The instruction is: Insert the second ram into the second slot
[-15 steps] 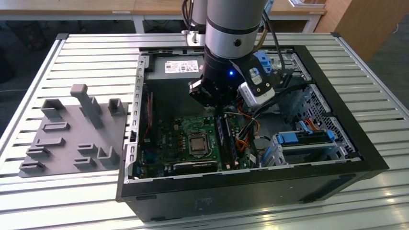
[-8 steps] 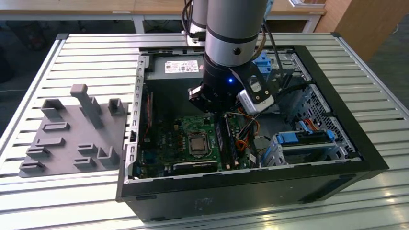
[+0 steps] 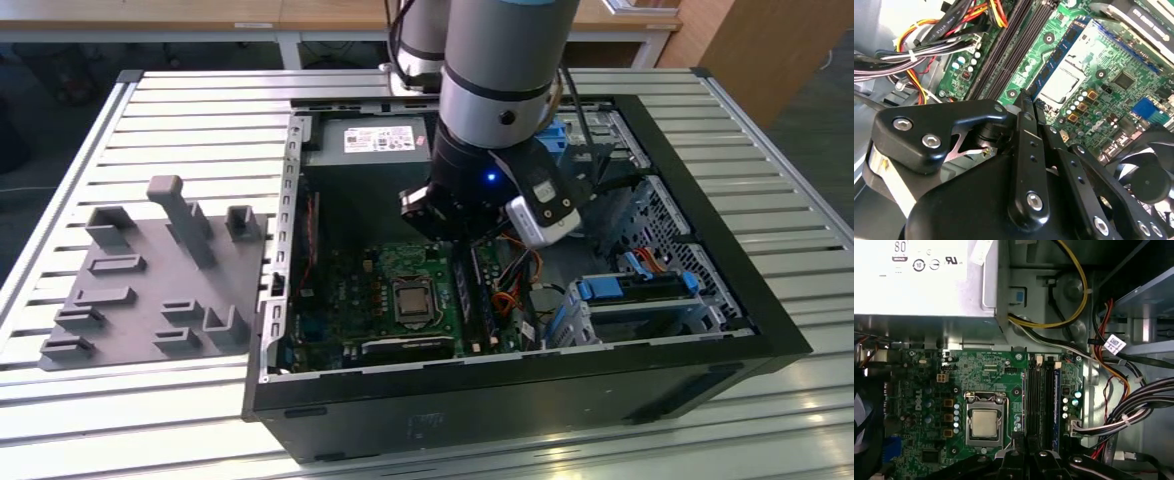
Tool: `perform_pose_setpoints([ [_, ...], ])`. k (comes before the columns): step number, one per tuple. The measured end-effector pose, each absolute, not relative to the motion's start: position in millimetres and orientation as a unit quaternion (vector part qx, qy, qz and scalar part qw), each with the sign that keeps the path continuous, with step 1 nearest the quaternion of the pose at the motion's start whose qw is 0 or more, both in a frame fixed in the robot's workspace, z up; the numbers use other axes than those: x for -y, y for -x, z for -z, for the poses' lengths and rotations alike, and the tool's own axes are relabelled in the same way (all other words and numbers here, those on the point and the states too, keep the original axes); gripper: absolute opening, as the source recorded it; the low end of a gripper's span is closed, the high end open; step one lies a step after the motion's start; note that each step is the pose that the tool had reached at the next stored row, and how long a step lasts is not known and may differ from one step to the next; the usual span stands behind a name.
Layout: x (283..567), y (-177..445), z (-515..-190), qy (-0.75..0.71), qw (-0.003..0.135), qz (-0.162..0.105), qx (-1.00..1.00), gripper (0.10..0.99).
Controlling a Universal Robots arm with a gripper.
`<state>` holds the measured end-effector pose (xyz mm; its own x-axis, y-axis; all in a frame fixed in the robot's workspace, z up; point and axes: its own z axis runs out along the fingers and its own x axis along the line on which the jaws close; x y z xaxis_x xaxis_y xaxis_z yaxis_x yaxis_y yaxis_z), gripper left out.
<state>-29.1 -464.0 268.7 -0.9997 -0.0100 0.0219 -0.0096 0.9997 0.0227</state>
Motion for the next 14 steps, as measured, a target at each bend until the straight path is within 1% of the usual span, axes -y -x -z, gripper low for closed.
perform_pose_setpoints([
  [4,464.0,26.4,-263.3,-0.005,0.021,0.011,1.0,0.137],
  [14,464.0,22.0,-255.9,-0.005,0.021,0.012,1.0,0.137],
])
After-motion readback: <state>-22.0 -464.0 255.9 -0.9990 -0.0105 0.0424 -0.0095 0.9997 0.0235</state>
